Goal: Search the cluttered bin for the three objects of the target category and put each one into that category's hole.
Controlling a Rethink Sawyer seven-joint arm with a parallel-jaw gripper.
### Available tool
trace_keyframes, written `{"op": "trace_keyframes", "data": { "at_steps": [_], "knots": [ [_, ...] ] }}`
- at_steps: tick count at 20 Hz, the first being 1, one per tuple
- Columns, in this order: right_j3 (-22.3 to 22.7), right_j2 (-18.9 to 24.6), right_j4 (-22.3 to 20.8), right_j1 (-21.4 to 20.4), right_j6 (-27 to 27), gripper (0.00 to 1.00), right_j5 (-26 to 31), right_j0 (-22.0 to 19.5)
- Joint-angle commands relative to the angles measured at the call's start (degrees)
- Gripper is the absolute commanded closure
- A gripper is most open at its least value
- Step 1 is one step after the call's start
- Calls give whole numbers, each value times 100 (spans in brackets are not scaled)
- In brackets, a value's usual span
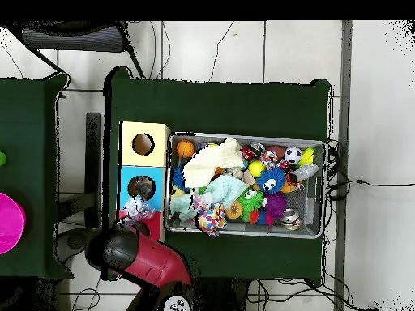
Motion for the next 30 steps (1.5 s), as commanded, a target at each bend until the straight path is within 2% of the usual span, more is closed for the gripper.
{"op": "trace_keyframes", "data": {
  "at_steps": [1, 8, 13, 18, 23, 30],
  "knots": [
    [-974, -20, 288, 255, 1523, 100, 80, 150],
    [-1232, -132, 279, 335, 1516, 100, 284, 167],
    [-1231, -176, 254, 299, 1489, 100, 392, 116],
    [-1314, -392, 139, 267, 1569, 100, 687, 250],
    [-1326, -428, 81, 276, 1439, 100, 857, 195],
    [-1451, -749, -84, 175, 1589, 100, 1413, 335]
  ]
}}
